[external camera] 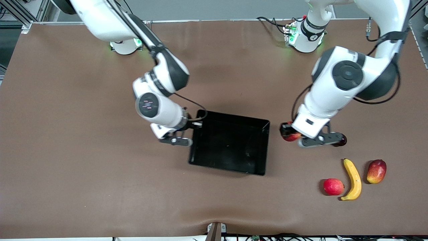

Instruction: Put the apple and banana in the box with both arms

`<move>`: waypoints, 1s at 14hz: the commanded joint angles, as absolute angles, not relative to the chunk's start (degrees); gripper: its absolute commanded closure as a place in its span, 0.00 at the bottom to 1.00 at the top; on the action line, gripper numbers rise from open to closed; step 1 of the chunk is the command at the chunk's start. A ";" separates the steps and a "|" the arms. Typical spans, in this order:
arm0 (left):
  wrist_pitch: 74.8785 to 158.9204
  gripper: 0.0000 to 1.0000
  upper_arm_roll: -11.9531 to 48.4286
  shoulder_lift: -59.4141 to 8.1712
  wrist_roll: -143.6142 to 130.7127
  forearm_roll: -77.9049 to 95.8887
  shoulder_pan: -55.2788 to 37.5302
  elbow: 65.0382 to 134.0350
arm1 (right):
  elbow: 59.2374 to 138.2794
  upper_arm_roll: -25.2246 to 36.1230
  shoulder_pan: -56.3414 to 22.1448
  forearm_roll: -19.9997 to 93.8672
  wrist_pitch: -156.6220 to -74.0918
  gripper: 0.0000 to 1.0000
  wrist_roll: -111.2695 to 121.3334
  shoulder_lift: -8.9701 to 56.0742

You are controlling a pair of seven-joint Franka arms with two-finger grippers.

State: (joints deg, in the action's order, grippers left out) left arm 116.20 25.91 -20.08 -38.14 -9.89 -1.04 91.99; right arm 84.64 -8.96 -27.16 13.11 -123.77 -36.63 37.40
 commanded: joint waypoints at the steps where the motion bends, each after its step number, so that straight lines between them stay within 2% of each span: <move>1: 116.10 1.00 26.02 -20.83 -43.23 -11.25 -3.95 92.37 | 83.50 -8.35 -29.17 13.97 -127.78 1.00 -36.65 39.63; 2: 116.36 1.00 26.02 -21.96 -44.03 -11.25 -4.83 92.37 | 83.50 -8.35 -29.18 14.06 -128.23 0.71 -36.65 39.81; 3: 116.89 1.00 25.93 -22.93 -44.29 -11.34 -5.62 92.37 | 83.50 -8.26 -29.09 13.54 -128.15 0.01 -36.04 39.55; 6: 121.36 1.00 25.93 -27.76 -44.73 -16.59 -7.20 92.20 | 81.92 -8.09 -27.52 9.23 -125.53 0.00 -35.86 37.36; 9: 123.39 1.00 25.93 -32.68 -45.18 -21.08 -7.82 92.02 | 75.44 -8.35 -20.68 9.32 -111.76 0.00 -35.68 34.90; 14: 125.95 1.00 25.93 -39.54 -45.52 -27.23 -8.96 91.85 | 64.27 -7.82 -12.59 8.00 -94.07 0.00 -31.65 34.54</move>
State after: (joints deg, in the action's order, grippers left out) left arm 125.78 25.94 -37.42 -44.22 -23.96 -8.34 93.08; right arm 68.67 -7.00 -15.38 9.67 -98.87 -32.98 33.82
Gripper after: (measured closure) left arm 0.357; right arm 0.000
